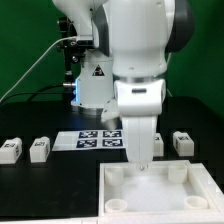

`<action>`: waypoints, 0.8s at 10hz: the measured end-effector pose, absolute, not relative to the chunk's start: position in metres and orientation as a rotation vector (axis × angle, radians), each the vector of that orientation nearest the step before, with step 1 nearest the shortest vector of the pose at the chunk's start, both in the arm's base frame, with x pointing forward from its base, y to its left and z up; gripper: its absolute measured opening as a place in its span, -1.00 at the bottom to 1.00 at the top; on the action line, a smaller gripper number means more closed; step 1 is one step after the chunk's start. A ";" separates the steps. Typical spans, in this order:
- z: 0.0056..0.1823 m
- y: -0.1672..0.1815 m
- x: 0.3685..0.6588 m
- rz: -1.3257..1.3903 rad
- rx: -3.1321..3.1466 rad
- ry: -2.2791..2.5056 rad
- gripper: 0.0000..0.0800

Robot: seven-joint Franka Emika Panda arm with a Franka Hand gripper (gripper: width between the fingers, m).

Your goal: Assemble one leg

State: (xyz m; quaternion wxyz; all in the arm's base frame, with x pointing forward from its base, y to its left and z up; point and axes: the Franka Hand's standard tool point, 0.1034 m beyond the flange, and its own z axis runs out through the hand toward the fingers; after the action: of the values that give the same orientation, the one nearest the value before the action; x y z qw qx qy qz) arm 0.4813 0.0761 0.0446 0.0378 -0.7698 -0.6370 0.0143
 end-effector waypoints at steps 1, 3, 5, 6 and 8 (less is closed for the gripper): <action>0.049 0.088 0.475 0.049 -2.490 -1.785 0.62; 0.057 0.128 0.465 0.055 -2.749 -1.344 0.62; 0.061 0.158 0.465 0.057 -2.905 -0.937 0.62; 0.060 0.169 0.468 0.061 -2.958 -0.699 0.62; 0.059 0.173 0.468 0.077 -2.997 -0.389 0.62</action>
Offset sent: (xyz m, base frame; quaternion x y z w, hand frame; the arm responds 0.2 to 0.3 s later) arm -0.0088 0.0555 0.0136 0.0109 0.0096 0.3622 0.9320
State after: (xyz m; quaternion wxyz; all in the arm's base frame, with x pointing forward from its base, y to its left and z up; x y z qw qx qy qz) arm 0.4682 0.1731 0.0585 0.0592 -0.9896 -0.1284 0.0256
